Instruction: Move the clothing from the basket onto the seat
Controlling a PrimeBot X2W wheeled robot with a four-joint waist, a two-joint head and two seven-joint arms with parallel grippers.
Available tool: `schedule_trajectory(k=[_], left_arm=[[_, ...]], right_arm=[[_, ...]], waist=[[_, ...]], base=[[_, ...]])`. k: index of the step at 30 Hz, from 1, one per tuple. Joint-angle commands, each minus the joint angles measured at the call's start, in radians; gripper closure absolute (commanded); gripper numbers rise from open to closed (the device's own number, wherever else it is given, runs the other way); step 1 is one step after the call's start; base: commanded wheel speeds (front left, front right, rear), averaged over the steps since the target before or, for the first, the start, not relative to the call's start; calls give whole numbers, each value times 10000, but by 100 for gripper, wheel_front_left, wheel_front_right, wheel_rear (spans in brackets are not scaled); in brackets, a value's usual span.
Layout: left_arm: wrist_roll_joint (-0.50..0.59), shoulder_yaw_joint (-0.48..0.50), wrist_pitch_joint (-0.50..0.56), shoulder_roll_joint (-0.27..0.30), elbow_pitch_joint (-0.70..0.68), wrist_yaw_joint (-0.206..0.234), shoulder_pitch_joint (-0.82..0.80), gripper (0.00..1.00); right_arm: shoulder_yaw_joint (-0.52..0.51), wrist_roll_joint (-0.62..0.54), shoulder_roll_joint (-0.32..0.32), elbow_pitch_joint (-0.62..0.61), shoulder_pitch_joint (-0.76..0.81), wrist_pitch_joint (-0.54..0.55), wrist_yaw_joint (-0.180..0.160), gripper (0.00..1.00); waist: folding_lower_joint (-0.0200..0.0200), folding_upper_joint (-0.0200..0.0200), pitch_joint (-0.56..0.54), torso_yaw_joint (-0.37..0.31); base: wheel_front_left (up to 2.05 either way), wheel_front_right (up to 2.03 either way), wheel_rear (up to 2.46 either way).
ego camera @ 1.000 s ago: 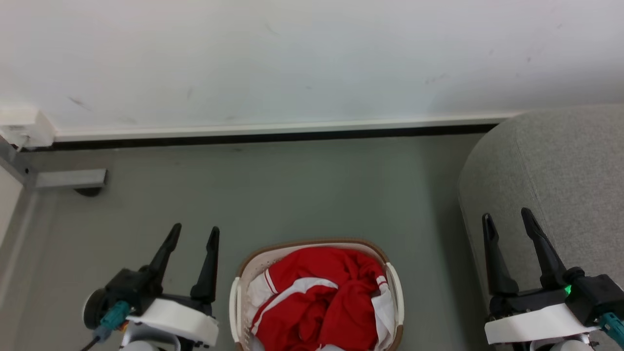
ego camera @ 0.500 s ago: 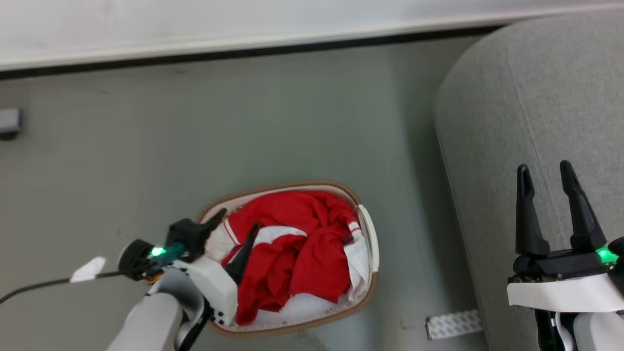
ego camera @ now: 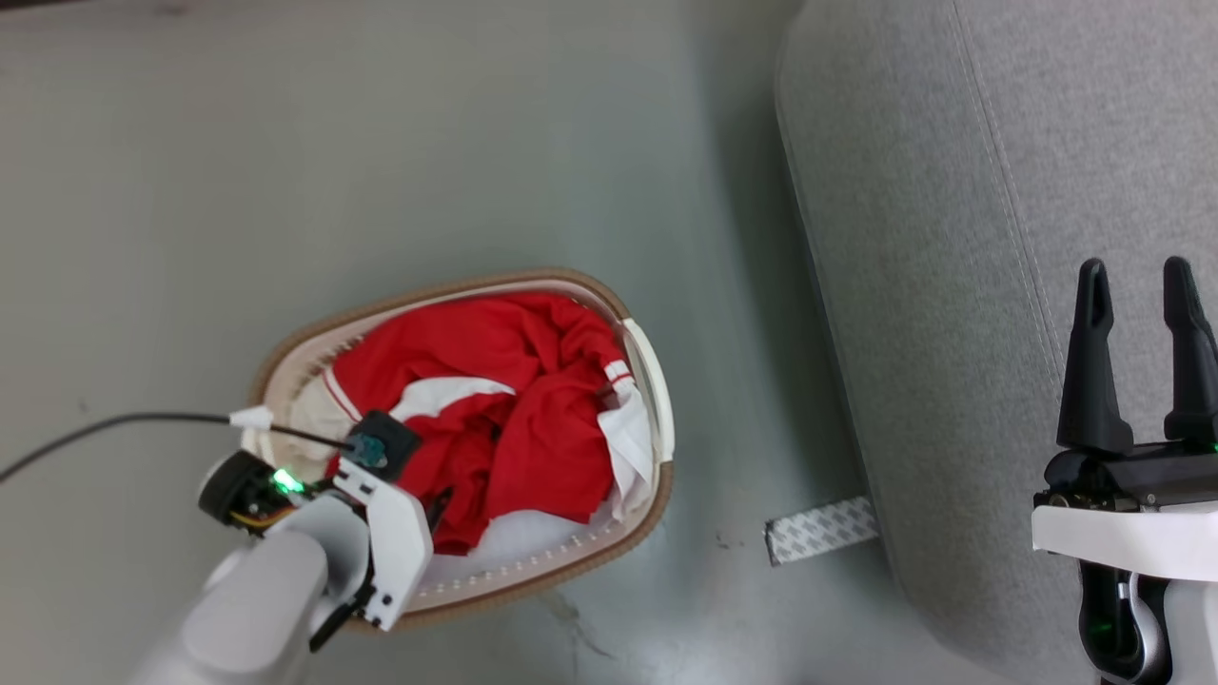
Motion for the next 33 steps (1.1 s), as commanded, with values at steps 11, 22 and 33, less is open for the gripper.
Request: schedule_trajectory(k=[11,22,33], left_arm=[[142,-675,348,821,1685,19,-1556,0],[278,-1323,597,1178,2436,17,-2075,0],[-30,-1579,292,877,2679,14,-1824,100]], right_arm=[[548,897,8,-670,-275,-37,-24,0],[926,1194,2,-1036,-119,-37,-24,0],[886,1125,2,-1013,7,-37,-25,0]], waist=[[-2,0,1762,-1353],[-2,0,2394,-1907],[-2,0,1980,-1877]], base=[[0,0,0],[0,0,0],[0,0,0]])
